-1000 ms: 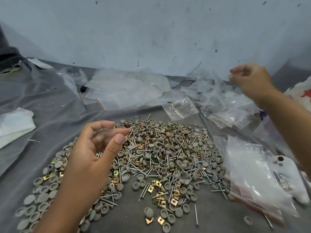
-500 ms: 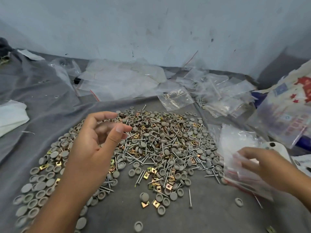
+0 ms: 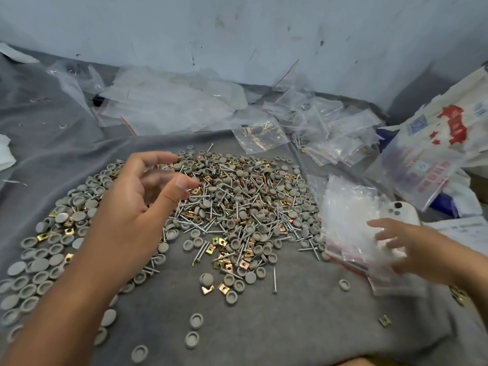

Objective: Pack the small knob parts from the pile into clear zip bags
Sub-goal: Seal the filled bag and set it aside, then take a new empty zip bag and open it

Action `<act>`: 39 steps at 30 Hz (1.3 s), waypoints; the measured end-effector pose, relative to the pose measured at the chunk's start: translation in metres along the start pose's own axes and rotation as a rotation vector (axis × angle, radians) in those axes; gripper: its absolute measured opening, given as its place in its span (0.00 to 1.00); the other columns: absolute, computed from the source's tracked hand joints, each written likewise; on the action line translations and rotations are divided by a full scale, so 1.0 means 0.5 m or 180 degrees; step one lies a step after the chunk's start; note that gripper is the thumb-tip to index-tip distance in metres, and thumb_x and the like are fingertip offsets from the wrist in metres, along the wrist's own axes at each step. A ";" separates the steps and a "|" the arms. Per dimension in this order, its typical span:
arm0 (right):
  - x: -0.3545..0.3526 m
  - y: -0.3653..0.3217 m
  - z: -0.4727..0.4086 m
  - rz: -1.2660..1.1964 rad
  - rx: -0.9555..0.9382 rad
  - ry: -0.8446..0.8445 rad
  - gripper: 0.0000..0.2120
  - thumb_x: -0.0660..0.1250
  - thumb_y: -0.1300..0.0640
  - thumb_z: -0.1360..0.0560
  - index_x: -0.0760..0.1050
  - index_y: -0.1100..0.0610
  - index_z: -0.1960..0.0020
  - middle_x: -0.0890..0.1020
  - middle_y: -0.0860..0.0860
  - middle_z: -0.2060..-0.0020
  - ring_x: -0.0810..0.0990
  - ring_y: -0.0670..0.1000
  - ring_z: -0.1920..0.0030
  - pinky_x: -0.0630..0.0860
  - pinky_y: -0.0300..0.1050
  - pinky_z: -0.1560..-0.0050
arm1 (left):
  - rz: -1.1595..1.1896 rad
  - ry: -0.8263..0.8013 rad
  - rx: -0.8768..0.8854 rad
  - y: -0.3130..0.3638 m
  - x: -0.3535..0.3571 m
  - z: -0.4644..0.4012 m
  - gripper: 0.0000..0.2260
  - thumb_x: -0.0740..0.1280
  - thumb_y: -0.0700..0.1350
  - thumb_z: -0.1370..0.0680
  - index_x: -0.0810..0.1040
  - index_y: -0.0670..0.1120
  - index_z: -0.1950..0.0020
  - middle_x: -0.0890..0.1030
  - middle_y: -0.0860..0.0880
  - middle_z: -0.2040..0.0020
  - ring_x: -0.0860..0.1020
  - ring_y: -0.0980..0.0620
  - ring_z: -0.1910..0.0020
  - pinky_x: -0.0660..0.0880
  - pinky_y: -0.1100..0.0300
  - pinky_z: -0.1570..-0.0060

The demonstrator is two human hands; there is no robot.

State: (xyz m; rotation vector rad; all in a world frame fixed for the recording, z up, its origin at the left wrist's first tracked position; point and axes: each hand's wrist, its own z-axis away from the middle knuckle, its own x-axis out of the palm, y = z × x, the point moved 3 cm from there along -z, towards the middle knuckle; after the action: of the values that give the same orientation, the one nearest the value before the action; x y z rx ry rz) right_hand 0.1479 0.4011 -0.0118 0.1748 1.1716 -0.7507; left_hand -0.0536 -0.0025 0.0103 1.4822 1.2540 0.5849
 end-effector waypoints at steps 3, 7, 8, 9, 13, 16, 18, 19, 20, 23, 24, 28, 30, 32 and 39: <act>-0.030 0.017 0.009 -0.0236 -0.0359 0.0767 0.30 0.76 0.67 0.28 0.73 0.34 0.43 0.86 0.41 0.52 0.85 0.44 0.54 0.83 0.42 0.59 | 0.0020 -0.0027 0.0012 0.000 0.003 0.005 0.19 0.63 0.68 0.24 0.71 0.61 0.37 0.85 0.60 0.47 0.83 0.59 0.47 0.76 0.50 0.50; -0.024 -0.006 0.028 0.0413 -0.0362 0.0341 0.38 0.84 0.49 0.37 0.66 0.28 0.37 0.73 0.27 0.45 0.76 0.38 0.44 0.76 0.42 0.42 | 0.0051 -0.0028 -0.0003 -0.005 0.001 0.007 0.18 0.64 0.68 0.25 0.71 0.64 0.38 0.85 0.58 0.47 0.83 0.57 0.48 0.76 0.47 0.49; -0.014 -0.011 0.030 0.0529 -0.0331 0.0239 0.34 0.84 0.48 0.36 0.69 0.29 0.40 0.73 0.27 0.45 0.75 0.38 0.44 0.75 0.39 0.43 | 0.0053 -0.0021 0.0005 -0.004 0.000 0.007 0.18 0.64 0.68 0.25 0.71 0.63 0.38 0.85 0.58 0.47 0.83 0.57 0.48 0.76 0.48 0.49; -0.009 -0.012 0.028 0.0498 -0.0454 0.0333 0.25 0.82 0.49 0.34 0.74 0.31 0.45 0.76 0.29 0.47 0.77 0.38 0.46 0.74 0.36 0.48 | 0.0060 -0.0016 0.0012 -0.003 0.000 0.007 0.18 0.64 0.67 0.24 0.71 0.63 0.38 0.85 0.58 0.47 0.83 0.57 0.48 0.76 0.49 0.49; -0.027 0.010 0.027 0.0262 -0.0509 0.0983 0.12 0.75 0.51 0.26 0.79 0.33 0.56 0.83 0.31 0.57 0.82 0.36 0.56 0.76 0.37 0.61 | 0.0004 -0.0044 -0.0023 -0.003 -0.003 0.012 0.17 0.63 0.67 0.24 0.71 0.62 0.39 0.85 0.60 0.48 0.83 0.60 0.48 0.75 0.53 0.51; -0.071 0.022 0.044 -0.0214 -0.0609 0.1152 0.16 0.66 0.26 0.29 0.80 0.34 0.50 0.85 0.35 0.54 0.84 0.39 0.54 0.80 0.41 0.57 | -0.0044 -0.0116 -0.0126 -0.011 -0.012 0.013 0.16 0.63 0.67 0.26 0.72 0.64 0.41 0.85 0.60 0.48 0.83 0.61 0.48 0.75 0.53 0.54; -0.102 0.026 0.056 -0.0374 -0.0758 0.1492 0.27 0.59 0.19 0.32 0.81 0.34 0.46 0.85 0.36 0.52 0.84 0.43 0.51 0.81 0.48 0.51 | -0.0076 -0.0164 -0.0167 -0.017 -0.014 0.011 0.16 0.63 0.67 0.26 0.73 0.64 0.41 0.85 0.60 0.48 0.83 0.61 0.49 0.75 0.53 0.53; -0.111 0.007 0.061 -0.0422 -0.0835 0.1548 0.28 0.58 0.18 0.32 0.81 0.34 0.46 0.85 0.36 0.52 0.84 0.44 0.50 0.81 0.51 0.50 | -0.0104 -0.0177 -0.0182 -0.019 -0.015 0.011 0.16 0.62 0.67 0.26 0.73 0.64 0.41 0.85 0.60 0.48 0.83 0.61 0.49 0.75 0.52 0.51; -0.119 -0.019 0.066 -0.0478 -0.0863 0.1576 0.26 0.58 0.18 0.32 0.81 0.32 0.46 0.85 0.36 0.53 0.85 0.43 0.51 0.81 0.52 0.50 | -0.0127 -0.0198 -0.0187 -0.020 -0.014 0.011 0.16 0.62 0.67 0.26 0.74 0.63 0.41 0.85 0.61 0.48 0.83 0.61 0.49 0.75 0.51 0.50; -0.125 -0.136 0.089 -0.0741 -0.0979 0.1691 0.24 0.56 0.17 0.33 0.80 0.29 0.50 0.85 0.32 0.57 0.84 0.37 0.56 0.80 0.45 0.60 | -0.0170 -0.0311 -0.0198 -0.015 0.004 0.013 0.17 0.61 0.68 0.26 0.75 0.63 0.42 0.84 0.62 0.48 0.82 0.61 0.49 0.77 0.49 0.48; -0.115 -0.179 0.091 -0.0965 -0.1165 0.1599 0.23 0.58 0.19 0.31 0.81 0.31 0.50 0.85 0.34 0.57 0.84 0.37 0.56 0.80 0.42 0.61 | -0.0151 -0.0384 -0.0206 -0.011 0.014 0.015 0.17 0.62 0.69 0.26 0.76 0.63 0.42 0.84 0.61 0.47 0.82 0.60 0.48 0.77 0.49 0.48; -0.060 -0.341 0.065 -0.2124 -0.1846 0.1052 0.10 0.67 0.39 0.28 0.85 0.38 0.51 0.88 0.43 0.56 0.84 0.44 0.57 0.80 0.37 0.59 | 0.0194 -0.0942 -0.0436 0.004 0.064 0.017 0.15 0.65 0.66 0.25 0.78 0.63 0.41 0.84 0.59 0.45 0.82 0.58 0.45 0.79 0.54 0.43; -0.022 -0.410 0.051 -0.2356 -0.1930 0.0831 0.11 0.67 0.41 0.30 0.85 0.40 0.52 0.88 0.46 0.57 0.84 0.50 0.58 0.79 0.45 0.56 | 0.0349 -0.1107 -0.0517 0.006 0.075 0.016 0.12 0.67 0.59 0.21 0.80 0.58 0.40 0.84 0.58 0.45 0.82 0.60 0.44 0.79 0.61 0.44; 0.010 -0.458 0.035 -0.2585 -0.1975 0.0665 0.12 0.68 0.42 0.29 0.86 0.44 0.51 0.88 0.49 0.57 0.84 0.56 0.58 0.79 0.53 0.53 | 0.0472 -0.1008 -0.0620 0.005 0.069 0.009 0.10 0.68 0.52 0.20 0.81 0.52 0.41 0.85 0.54 0.47 0.83 0.56 0.46 0.80 0.58 0.44; 0.096 -0.521 0.027 -0.2841 -0.1892 0.1531 0.04 0.72 0.47 0.22 0.80 0.47 0.51 0.84 0.43 0.58 0.80 0.42 0.59 0.78 0.37 0.58 | 0.0079 -0.0112 -0.0531 -0.011 0.000 -0.008 0.07 0.72 0.52 0.24 0.84 0.49 0.55 0.86 0.55 0.61 0.83 0.60 0.62 0.77 0.67 0.60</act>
State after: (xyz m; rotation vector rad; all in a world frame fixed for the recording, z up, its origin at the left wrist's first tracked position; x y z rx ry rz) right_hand 0.0069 0.1782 0.0168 -0.7518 1.9122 -1.1173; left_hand -0.0592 -0.0015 0.0064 1.3647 1.1331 0.6613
